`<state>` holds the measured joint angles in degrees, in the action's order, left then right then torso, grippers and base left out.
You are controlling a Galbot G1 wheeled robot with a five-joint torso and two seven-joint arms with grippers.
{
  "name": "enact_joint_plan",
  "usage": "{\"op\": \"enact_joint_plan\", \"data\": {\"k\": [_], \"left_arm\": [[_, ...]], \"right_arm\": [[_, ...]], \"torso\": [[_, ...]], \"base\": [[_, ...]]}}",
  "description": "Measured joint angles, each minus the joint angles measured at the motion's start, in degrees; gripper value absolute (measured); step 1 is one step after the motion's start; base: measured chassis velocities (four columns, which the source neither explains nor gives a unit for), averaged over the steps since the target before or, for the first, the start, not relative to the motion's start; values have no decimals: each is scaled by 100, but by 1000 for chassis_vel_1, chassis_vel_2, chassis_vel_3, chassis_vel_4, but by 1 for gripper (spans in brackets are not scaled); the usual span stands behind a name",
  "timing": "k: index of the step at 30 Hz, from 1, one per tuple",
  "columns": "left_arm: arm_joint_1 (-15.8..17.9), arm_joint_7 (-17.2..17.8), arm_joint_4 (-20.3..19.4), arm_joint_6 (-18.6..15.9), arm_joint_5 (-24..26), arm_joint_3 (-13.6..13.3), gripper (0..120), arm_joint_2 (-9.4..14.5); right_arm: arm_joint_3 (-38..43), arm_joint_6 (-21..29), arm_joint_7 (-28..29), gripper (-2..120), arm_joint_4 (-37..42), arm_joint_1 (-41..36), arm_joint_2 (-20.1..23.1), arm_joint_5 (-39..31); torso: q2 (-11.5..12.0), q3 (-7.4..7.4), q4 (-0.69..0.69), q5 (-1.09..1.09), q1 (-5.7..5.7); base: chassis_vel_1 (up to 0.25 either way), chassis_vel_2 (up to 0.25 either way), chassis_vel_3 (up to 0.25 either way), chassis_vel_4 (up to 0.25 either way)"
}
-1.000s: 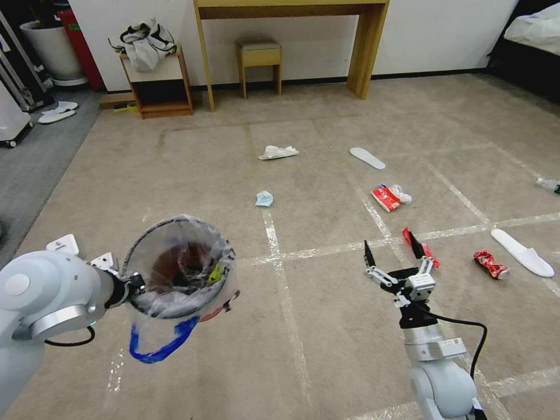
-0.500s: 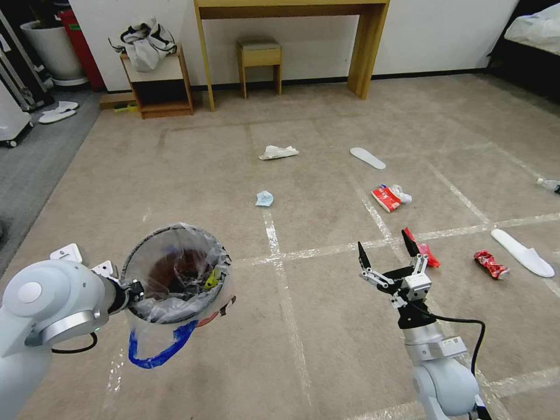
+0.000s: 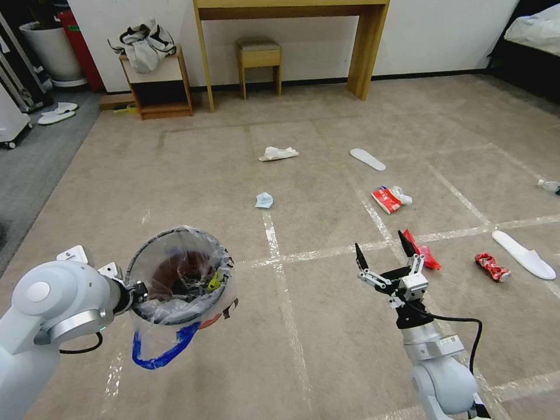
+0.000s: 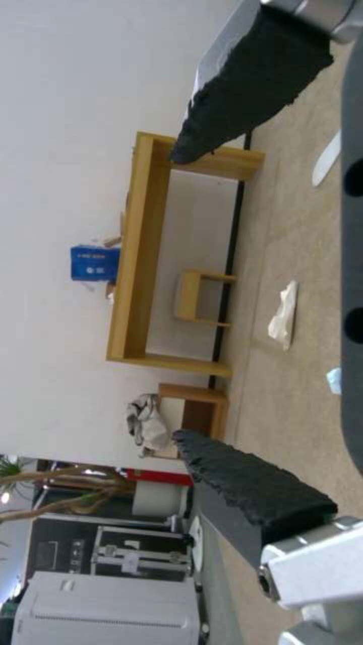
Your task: Pick up the trash bin and place the garbage on the floor into it.
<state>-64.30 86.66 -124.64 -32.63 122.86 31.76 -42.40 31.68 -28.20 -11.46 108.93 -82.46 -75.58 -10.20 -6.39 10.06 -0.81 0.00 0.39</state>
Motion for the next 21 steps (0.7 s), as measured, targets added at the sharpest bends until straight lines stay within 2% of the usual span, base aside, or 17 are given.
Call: {"op": "enact_joint_plan", "data": {"k": [21], "left_arm": [[-16,-7,274,19,-226,-16,0,-93]], "right_arm": [[-101,-5,-31,100,-144,116,27,-1]], "torso": [[0,0,0,0,0]], "base": [[-121,125,121,-125]]}}
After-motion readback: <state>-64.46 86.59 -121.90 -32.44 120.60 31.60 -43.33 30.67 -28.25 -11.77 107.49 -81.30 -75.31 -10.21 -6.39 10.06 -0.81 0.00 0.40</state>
